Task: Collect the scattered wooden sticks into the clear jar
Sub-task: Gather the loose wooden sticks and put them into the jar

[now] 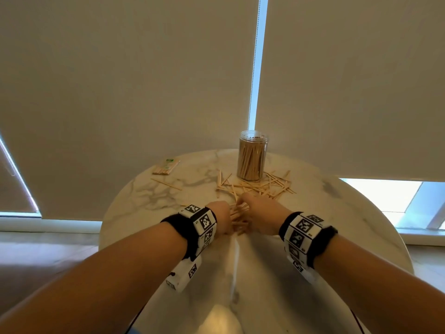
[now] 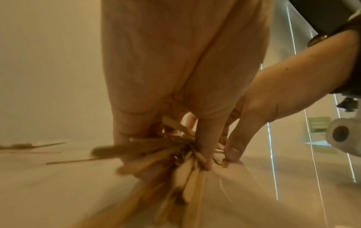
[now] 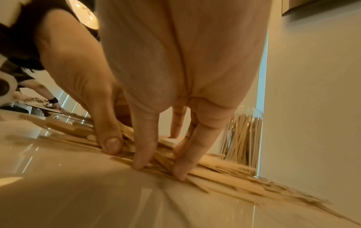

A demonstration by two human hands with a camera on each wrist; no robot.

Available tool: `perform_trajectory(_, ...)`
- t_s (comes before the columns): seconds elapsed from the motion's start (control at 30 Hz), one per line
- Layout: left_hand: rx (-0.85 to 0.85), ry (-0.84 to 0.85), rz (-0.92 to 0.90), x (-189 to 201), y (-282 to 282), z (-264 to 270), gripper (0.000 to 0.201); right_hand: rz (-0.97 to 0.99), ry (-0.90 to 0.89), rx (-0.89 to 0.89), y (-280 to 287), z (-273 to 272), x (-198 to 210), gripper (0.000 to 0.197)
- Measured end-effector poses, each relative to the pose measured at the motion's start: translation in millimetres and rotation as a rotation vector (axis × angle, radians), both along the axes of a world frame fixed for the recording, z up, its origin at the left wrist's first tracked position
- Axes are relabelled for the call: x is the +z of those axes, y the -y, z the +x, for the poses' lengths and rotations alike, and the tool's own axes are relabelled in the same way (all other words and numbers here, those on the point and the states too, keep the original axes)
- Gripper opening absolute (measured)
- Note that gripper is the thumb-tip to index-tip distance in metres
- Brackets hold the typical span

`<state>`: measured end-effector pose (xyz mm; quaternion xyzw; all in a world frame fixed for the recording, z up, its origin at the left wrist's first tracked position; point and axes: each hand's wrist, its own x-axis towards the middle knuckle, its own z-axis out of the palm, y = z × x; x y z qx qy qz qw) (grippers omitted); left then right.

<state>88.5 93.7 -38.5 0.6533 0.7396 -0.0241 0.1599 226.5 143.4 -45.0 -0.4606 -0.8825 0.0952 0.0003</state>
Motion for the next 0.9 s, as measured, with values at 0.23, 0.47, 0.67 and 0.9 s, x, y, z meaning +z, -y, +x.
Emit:
perform_trajectory(0.23,-0.041,-0.062,-0.032,4,4,-15,0.042,0.066,-0.038,0.008,-10,-1,3,0.044)
perform_trajectory(0.47,-0.031,0.051,-0.018,11,4,-36,0.034,0.119,-0.141,0.029,-20,-8,8,0.036)
perform_trajectory(0.67,-0.073,0.096,0.137,20,12,-38,0.036,0.249,-0.095,0.113,-19,-17,20,0.036)
perform_trajectory(0.9,-0.082,0.092,0.137,14,2,-46,0.022,0.363,0.059,0.111,-18,-5,34,0.055)
